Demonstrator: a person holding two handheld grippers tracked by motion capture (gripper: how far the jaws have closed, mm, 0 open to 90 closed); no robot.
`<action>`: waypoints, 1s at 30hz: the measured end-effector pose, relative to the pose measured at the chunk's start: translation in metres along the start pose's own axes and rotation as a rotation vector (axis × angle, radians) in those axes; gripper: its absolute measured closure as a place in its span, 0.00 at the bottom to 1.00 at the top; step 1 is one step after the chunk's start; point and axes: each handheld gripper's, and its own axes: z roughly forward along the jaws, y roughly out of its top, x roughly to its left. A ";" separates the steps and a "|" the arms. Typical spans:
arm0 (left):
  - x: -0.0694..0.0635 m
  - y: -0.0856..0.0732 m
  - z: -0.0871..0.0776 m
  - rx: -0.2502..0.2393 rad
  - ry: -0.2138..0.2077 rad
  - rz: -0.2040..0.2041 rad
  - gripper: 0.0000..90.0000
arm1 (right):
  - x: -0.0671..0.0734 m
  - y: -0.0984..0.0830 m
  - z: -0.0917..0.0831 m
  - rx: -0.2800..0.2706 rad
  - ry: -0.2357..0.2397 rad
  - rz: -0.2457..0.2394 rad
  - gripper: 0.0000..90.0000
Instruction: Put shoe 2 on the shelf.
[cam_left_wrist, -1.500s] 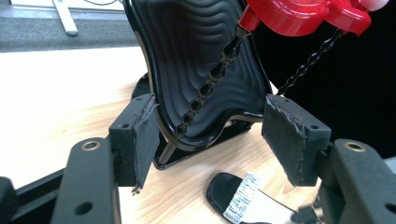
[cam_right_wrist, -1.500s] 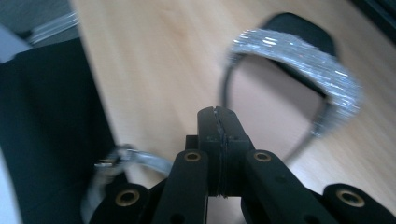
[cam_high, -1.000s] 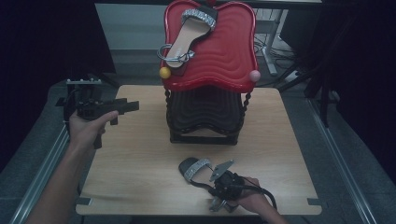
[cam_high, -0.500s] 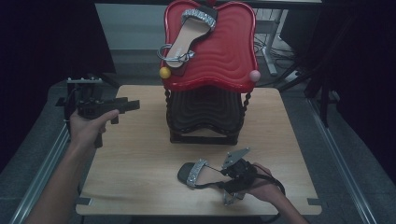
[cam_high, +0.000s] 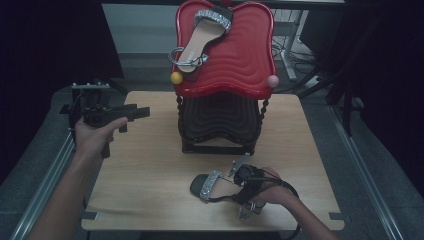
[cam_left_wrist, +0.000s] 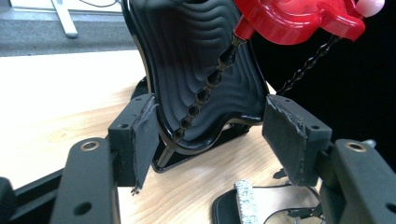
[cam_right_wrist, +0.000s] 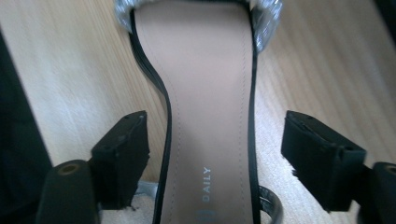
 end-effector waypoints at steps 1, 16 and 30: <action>0.000 0.000 0.000 0.000 -0.001 -0.001 0.40 | 0.001 0.001 0.003 0.018 -0.005 0.004 0.23; 0.004 -0.003 -0.002 -0.003 0.004 -0.007 0.40 | 0.002 0.010 0.033 0.171 -0.002 -0.034 0.45; 0.007 -0.005 -0.001 0.001 0.005 -0.020 0.40 | -0.018 -0.005 0.024 0.072 0.139 0.125 0.48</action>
